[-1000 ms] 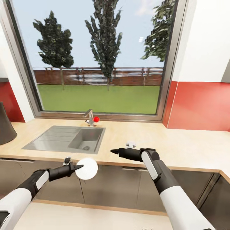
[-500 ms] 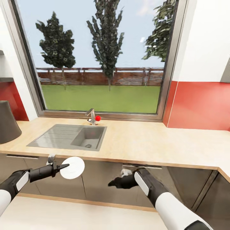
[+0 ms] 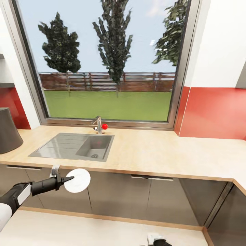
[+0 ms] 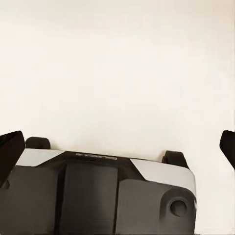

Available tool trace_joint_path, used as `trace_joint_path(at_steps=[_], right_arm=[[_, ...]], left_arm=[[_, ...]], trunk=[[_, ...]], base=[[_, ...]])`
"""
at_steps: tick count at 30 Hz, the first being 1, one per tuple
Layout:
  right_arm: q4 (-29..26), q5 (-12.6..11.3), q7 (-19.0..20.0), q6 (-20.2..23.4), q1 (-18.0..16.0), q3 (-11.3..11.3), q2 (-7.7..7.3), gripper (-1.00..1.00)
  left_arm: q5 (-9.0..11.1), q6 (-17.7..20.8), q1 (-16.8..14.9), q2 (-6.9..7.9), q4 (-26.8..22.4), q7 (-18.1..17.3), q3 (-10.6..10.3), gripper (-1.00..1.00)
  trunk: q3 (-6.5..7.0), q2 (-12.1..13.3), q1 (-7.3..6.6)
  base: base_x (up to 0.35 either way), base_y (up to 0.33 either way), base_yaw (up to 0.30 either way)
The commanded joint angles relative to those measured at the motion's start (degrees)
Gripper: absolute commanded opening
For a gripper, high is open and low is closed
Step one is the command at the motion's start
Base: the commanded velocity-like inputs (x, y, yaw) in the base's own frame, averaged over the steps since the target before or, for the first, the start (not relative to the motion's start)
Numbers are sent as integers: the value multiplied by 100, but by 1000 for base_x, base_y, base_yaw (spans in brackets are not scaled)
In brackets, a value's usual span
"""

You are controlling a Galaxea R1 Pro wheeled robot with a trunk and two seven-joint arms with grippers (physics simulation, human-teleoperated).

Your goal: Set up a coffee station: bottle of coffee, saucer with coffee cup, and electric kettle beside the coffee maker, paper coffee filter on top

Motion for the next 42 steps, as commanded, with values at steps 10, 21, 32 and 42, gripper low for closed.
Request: trace_joint_path(at_steps=[10,21,32,42], right_arm=[[-27,-104,-217,-168,101,25,-22,100],[-23,-107,-217,-166,103,13,-38,100],[-4,-93,-217,-174,109,14,-38,100],[-4,-93,-217,-176,114,16,-38,100]], left_arm=[[110,82,-26,-18,-67,11,24,-100],[119,44,-24,-207,-74,761,34,-100],[136,49,-20,-357,-586,1046,38,-100],[125,307,-137,-285,-604,1072,356,-100]], trunk=[[-2,-4,2],[-2,-4,2],[-2,-4,2],[23,-4,2]], base=[[0,0,0],[0,0,0],[0,0,246],[0,0,275]])
